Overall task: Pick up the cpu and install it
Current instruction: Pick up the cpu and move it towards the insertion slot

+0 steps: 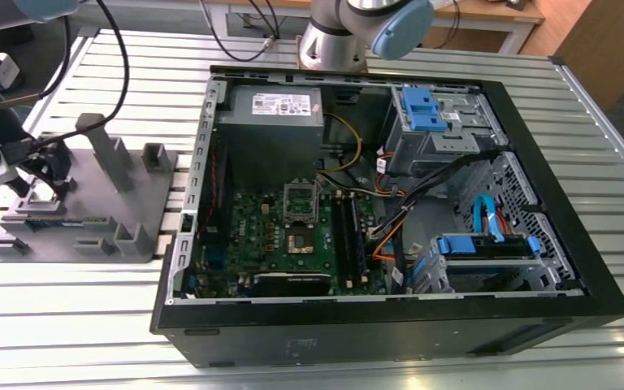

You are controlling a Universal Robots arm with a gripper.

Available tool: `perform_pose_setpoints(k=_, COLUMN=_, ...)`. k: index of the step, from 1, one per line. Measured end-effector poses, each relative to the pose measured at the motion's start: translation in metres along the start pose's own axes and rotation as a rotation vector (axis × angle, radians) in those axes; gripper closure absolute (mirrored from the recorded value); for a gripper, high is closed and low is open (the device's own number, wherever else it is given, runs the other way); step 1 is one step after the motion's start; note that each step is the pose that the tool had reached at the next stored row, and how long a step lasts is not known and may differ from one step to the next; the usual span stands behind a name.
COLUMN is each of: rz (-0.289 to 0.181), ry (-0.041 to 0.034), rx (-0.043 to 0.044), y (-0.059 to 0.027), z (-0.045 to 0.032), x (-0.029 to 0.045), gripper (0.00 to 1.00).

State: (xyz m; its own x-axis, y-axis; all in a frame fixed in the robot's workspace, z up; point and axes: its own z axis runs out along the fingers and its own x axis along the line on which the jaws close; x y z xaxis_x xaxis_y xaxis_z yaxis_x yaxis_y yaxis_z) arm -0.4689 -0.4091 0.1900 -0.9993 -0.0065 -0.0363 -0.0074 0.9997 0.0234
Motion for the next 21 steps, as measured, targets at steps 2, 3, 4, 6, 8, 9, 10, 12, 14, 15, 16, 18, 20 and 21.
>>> perform_pose_setpoints(k=2, rz=0.0, ry=0.0001, rx=0.0, y=0.0, z=0.0011, x=0.0001, gripper=0.42)
perform_pose_setpoints(k=3, rz=0.0, ry=0.0002, rx=0.0001, y=0.0, z=0.0014, x=0.0001, gripper=0.42)
perform_pose_setpoints(k=4, rz=0.0, ry=0.0003, rx=0.0001, y=0.0, z=0.0017, x=0.0001, gripper=0.42)
perform_pose_setpoints(k=6, rz=0.0, ry=0.0, rx=0.0, y=-0.0001, z=0.0024, x=0.0001, gripper=0.42)
perform_pose_setpoints(k=8, rz=-0.005, ry=0.0002, rx=-0.0001, y=0.0, z=0.003, x=0.0001, gripper=0.42)
perform_pose_setpoints(k=9, rz=-0.009, ry=0.0004, rx=-0.0002, y=0.0, z=0.0032, x=0.0001, gripper=0.42)
perform_pose_setpoints(k=10, rz=-0.012, ry=0.0004, rx=-0.0004, y=0.0, z=0.0035, x=0.0002, gripper=0.42)
perform_pose_setpoints(k=12, rz=-0.018, ry=0.0005, rx=-0.0012, y=0.0, z=0.0039, x=0.0002, gripper=0.42)
perform_pose_setpoints(k=14, rz=-0.02, ry=0.0006, rx=-0.0014, y=0.0, z=0.0039, x=0.0002, gripper=0.42)
perform_pose_setpoints(k=15, rz=-0.02, ry=0.0006, rx=-0.0014, y=-0.0001, z=0.0039, x=0.0002, gripper=0.42)
perform_pose_setpoints(k=16, rz=-0.02, ry=0.0006, rx=-0.0014, y=-0.0001, z=0.0041, x=0.0002, gripper=0.42)
perform_pose_setpoints(k=18, rz=-0.02, ry=0.0004, rx=-0.0015, y=-0.0001, z=0.0048, x=0.0002, gripper=0.42)
perform_pose_setpoints(k=20, rz=-0.02, ry=0.0006, rx=-0.0014, y=-0.0001, z=0.0053, x=0.0002, gripper=0.42)
perform_pose_setpoints(k=21, rz=-0.02, ry=0.0007, rx=-0.0014, y=-0.0001, z=0.0054, x=0.0002, gripper=0.42)
